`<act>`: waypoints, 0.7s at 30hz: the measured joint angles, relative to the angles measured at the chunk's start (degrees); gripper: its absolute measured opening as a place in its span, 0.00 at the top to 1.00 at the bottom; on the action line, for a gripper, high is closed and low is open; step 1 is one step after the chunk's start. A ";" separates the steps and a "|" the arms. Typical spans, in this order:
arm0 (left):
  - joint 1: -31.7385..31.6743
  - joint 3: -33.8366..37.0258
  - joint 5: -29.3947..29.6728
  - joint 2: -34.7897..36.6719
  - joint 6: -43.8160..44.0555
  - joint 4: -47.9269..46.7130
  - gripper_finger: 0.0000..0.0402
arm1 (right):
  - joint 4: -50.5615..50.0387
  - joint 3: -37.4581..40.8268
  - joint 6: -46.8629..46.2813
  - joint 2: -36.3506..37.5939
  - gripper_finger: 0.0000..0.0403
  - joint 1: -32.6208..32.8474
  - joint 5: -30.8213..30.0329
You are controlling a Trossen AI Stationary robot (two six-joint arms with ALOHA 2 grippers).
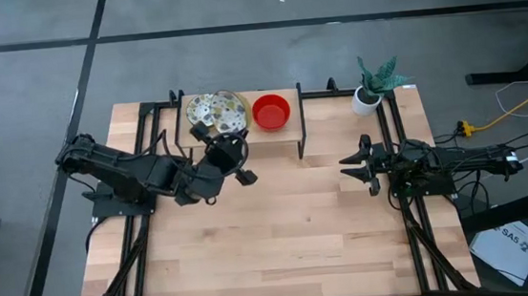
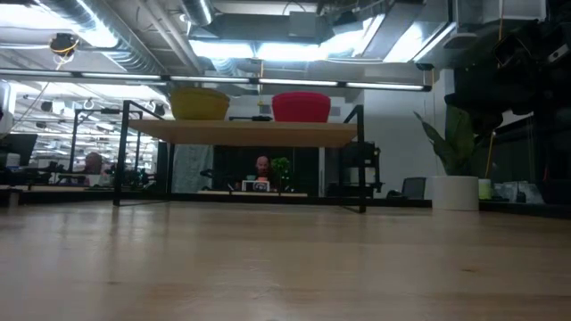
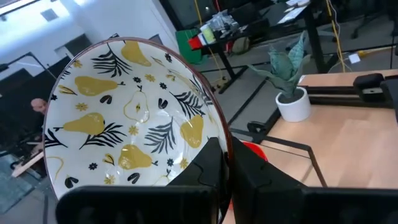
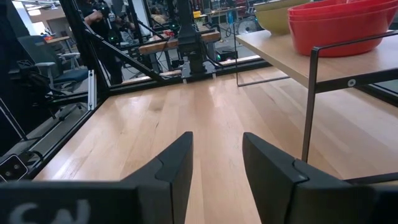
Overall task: Pick & Place Mini bowls
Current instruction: Stack the white patterned bowl on the white patterned bowls on the shelf
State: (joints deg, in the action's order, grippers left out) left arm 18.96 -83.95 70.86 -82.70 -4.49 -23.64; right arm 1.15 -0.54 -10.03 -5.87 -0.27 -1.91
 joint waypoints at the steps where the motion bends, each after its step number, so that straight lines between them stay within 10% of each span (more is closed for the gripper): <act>1: -0.34 -0.13 -0.49 0.00 -0.16 -0.08 0.99 | 0.00 0.00 -0.02 0.00 0.65 0.02 0.01; 21: -11.96 -3.84 -9.13 0.03 0.17 -4.90 0.99 | 0.00 0.00 -0.02 0.00 0.65 0.01 0.01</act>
State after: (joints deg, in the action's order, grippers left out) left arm 7.00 -87.79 61.74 -82.67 -4.31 -28.55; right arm 1.15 -0.54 -10.04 -5.87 -0.26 -1.90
